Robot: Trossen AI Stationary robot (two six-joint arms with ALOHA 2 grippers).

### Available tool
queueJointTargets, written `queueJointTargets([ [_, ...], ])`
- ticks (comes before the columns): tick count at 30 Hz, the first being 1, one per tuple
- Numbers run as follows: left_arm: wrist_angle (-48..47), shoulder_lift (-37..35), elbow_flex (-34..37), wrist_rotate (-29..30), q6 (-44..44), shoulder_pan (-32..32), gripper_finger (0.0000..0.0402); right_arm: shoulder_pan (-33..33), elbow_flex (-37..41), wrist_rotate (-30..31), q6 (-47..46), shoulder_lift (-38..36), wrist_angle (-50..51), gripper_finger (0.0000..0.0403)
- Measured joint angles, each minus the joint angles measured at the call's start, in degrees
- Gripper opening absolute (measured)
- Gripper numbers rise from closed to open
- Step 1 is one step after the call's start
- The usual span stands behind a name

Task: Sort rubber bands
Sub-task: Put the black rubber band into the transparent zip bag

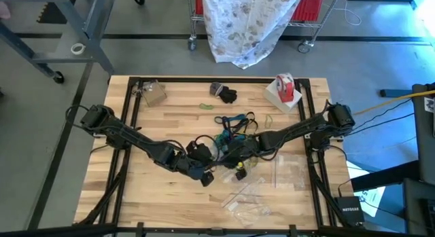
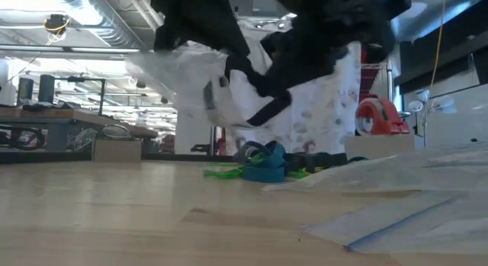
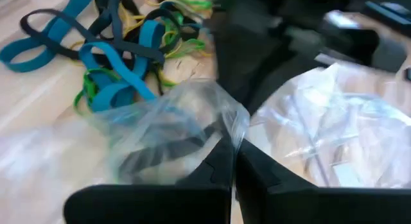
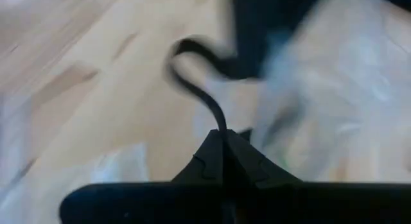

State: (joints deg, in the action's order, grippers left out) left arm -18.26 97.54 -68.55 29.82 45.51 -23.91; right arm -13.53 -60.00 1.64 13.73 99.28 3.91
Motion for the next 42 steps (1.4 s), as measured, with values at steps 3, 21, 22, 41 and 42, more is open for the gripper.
queueJointTargets([
  [3, 0.5, 0.3, 0.0, 0.1, -0.5, 0.0, 0.0000, 0.0, 0.0, 4.4, -8.5, 0.1, -2.7, 0.0001],
  [21, -1.9, 0.7, 0.0, 0.1, -0.6, -0.1, 0.0000, 1.9, 0.0, 6.6, -32.8, 2.1, -17.3, 0.0072],
  [22, -2.1, 0.7, 0.0, 0.1, -0.6, -0.1, 0.0000, 1.9, 0.0, 5.9, -32.2, 2.1, -18.6, 0.0088],
  [41, -8.7, 0.7, 0.0, 1.4, -3.9, -2.7, 0.0000, 1.9, -0.1, 3.3, -18.4, -3.6, -5.4, 0.0195],
  [42, -8.7, 0.7, 0.0, 1.4, -3.9, -2.7, 0.0000, 1.9, -0.1, 3.3, -17.9, -3.8, -5.4, 0.0195],
])
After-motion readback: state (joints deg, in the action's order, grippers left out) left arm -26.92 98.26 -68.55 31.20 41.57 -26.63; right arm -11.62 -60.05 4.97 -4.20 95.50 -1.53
